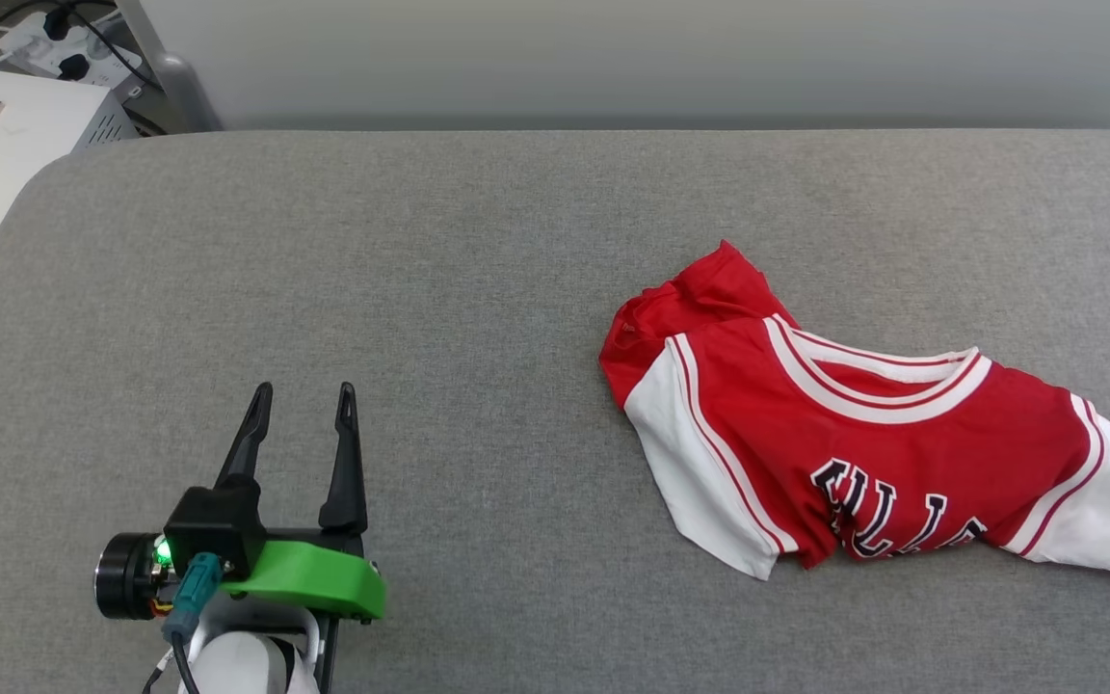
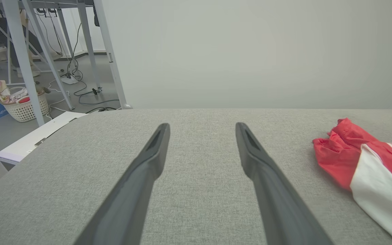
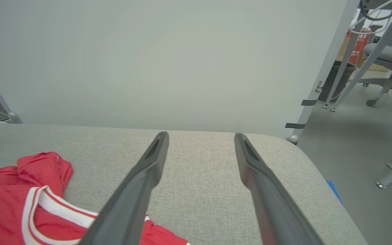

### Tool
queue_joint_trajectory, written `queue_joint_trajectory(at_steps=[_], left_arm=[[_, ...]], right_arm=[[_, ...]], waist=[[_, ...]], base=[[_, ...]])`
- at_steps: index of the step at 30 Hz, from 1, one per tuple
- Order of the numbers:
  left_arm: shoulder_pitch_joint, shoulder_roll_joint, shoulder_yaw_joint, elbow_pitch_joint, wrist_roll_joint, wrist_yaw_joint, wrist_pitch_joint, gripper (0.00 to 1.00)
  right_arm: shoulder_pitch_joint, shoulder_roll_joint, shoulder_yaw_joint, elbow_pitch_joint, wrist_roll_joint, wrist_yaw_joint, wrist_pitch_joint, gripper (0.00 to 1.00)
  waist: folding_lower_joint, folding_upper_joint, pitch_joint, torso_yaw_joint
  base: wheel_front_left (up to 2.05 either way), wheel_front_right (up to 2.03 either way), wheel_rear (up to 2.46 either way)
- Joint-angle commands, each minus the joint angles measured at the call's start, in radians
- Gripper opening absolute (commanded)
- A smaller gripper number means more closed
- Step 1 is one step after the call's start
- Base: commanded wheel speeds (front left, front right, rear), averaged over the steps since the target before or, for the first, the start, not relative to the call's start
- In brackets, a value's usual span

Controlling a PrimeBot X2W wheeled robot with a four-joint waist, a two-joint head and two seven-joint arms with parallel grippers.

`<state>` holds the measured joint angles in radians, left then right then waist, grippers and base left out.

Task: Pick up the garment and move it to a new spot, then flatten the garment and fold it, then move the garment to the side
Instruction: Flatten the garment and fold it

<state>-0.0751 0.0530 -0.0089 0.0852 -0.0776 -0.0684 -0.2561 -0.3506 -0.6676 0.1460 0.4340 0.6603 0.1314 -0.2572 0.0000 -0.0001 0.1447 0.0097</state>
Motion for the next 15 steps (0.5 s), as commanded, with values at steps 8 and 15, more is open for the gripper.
queue_joint_trajectory(at_steps=[8,15], left_arm=[[-0.151,0.08,-0.102,-0.007,0.002,-0.057,-0.006,1.0],[-0.434,0.269,-0.492,0.032,-0.196,-0.062,0.118,1.0]], right_arm=[[0.23,0.28,-0.179,-0.406,-0.291,-0.001,-0.004,1.0],[0.244,0.315,-0.123,-0.47,-0.338,-0.001,-0.004,1.0]], waist=[[0.0,0.0001,-0.008,-0.007],[0.0,0.0001,0.023,-0.029]], base=[[0.0,0.0,0.0],[0.0,0.0,0.0]])
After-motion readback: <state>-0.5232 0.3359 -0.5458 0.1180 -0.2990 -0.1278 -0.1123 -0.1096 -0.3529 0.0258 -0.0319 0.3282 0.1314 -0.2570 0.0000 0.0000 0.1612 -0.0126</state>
